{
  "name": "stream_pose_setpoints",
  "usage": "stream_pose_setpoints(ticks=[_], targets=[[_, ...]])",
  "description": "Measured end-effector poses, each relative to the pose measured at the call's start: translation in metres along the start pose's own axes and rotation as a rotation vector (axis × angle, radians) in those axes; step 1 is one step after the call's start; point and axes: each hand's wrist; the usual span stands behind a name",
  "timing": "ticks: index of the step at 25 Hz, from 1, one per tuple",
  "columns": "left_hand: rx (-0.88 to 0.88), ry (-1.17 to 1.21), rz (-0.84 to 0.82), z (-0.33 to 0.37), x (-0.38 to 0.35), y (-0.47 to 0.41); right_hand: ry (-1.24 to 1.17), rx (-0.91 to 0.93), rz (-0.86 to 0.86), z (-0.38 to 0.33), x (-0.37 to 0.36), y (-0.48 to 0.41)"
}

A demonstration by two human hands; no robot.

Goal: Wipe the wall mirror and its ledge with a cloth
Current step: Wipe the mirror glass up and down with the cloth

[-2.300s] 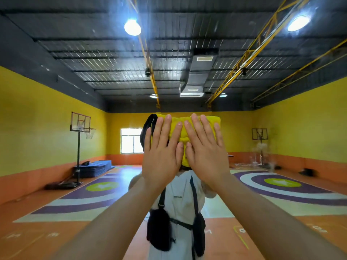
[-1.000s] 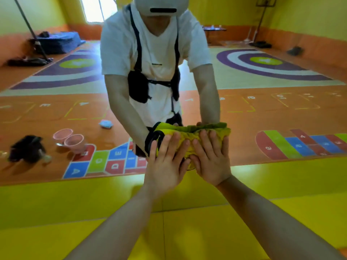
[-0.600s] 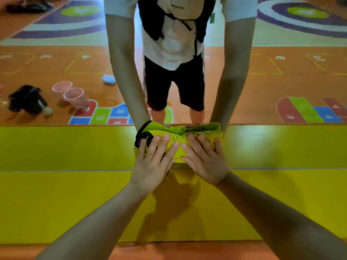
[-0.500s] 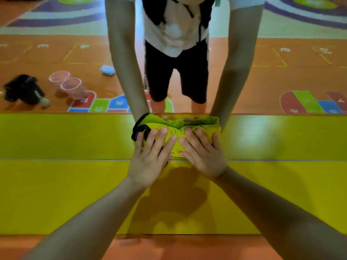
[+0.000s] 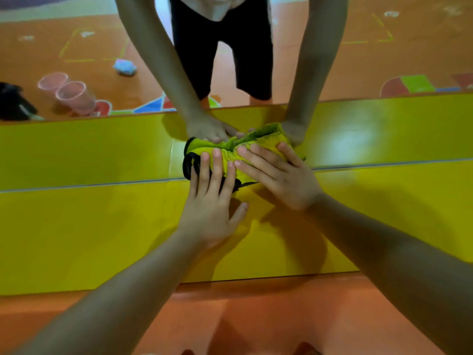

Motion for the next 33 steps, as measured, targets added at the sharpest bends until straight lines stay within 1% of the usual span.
stream_pose_setpoints(ticks=[2,5,9,14,18,20,23,26,30,33], targets=[[0.012,-0.026,0.037,0.008,-0.007,-0.001,0.057,0.057,-0.018,0.007,0.005,-0.002],[-0.037,-0.036,0.132,0.003,-0.003,-0.011,0.057,0.14,-0.011,0.024,0.014,-0.018],[-0.099,-0.073,0.331,0.003,0.037,-0.065,0.133,0.164,0.025,0.066,0.058,-0.069],[-0.113,-0.129,0.516,0.013,0.137,-0.163,0.22,0.196,0.097,0.136,0.13,-0.164],[-0.249,-0.211,0.658,0.013,0.251,-0.272,0.297,0.188,0.197,0.21,0.203,-0.264],[-0.274,-0.234,0.708,0.018,0.306,-0.319,0.347,0.194,0.218,0.242,0.24,-0.312],[-0.284,-0.255,0.756,0.031,0.394,-0.388,0.42,0.166,0.259,0.288,0.301,-0.385],[-0.286,-0.298,0.791,0.041,0.466,-0.443,0.459,0.129,0.262,0.329,0.35,-0.444],[-0.31,-0.34,0.812,0.045,0.534,-0.505,0.483,0.082,0.295,0.374,0.39,-0.506],[-0.292,-0.363,0.851,0.053,0.586,-0.552,0.516,0.062,0.306,0.411,0.421,-0.551]])
Point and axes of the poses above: each hand's wrist, its own y-axis away from the middle knuckle, its own x-axis out of the back of the hand, z = x × y, and after that the axes turned 14 degrees about z, right-handed
